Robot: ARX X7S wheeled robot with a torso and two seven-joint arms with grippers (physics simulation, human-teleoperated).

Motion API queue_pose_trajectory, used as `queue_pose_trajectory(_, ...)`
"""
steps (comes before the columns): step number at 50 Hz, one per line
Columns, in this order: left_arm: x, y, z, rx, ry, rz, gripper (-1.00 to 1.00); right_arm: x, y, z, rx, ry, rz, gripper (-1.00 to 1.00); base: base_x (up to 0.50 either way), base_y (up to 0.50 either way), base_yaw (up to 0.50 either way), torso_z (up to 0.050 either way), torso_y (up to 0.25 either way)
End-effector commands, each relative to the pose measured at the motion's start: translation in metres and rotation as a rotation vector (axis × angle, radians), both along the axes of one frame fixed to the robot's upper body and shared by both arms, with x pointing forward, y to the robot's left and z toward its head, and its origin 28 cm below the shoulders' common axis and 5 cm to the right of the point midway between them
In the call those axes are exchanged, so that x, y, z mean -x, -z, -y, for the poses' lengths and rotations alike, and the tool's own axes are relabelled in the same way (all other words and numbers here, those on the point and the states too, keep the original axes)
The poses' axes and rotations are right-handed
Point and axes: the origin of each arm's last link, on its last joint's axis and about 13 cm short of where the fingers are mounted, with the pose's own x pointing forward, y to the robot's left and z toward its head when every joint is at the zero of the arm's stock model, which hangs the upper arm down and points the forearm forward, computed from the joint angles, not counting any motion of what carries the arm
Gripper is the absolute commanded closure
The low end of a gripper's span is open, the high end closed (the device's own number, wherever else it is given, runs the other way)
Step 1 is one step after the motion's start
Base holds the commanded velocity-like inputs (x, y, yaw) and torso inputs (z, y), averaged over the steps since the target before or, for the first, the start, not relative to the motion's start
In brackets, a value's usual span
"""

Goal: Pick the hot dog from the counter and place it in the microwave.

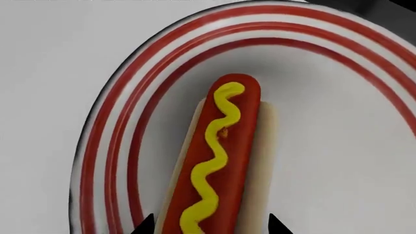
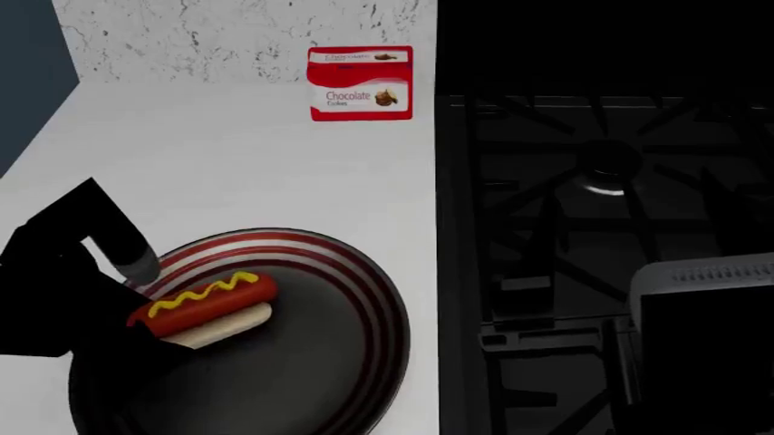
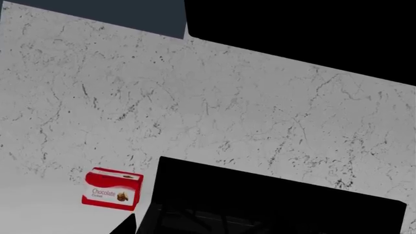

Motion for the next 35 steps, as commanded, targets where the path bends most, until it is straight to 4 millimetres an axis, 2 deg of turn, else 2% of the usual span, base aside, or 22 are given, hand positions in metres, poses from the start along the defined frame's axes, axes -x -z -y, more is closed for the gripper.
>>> queue_pose_trajectory(1,0.001,0.001,0.005,0.037,0.008,-0.010,1.00,-0.001,0.001,-0.001,0.001,-0.002,-0.001,-1.00,0.00,0.00,0.00,0.000,0.000)
queue_pose_trajectory(18,0.006,-0.032,0.004,0.129,0.012,0.094,1.00,0.000,-0.003,-0.001,-0.001,-0.006,0.010,-1.00,0.00,0.00,0.00,0.000,0.000)
queue_pose_trajectory(26,0.015,-0.050,0.007,0.292,-0.056,0.258,1.00,0.000,-0.005,-0.002,-0.005,-0.011,0.015,-1.00,0.00,0.00,0.00,0.000,0.000)
queue_pose_trajectory(35,0.023,-0.058,0.014,0.421,-0.142,0.431,1.00,0.001,-0.006,-0.002,-0.010,-0.011,0.021,-1.00,0.00,0.00,0.00,0.000,0.000)
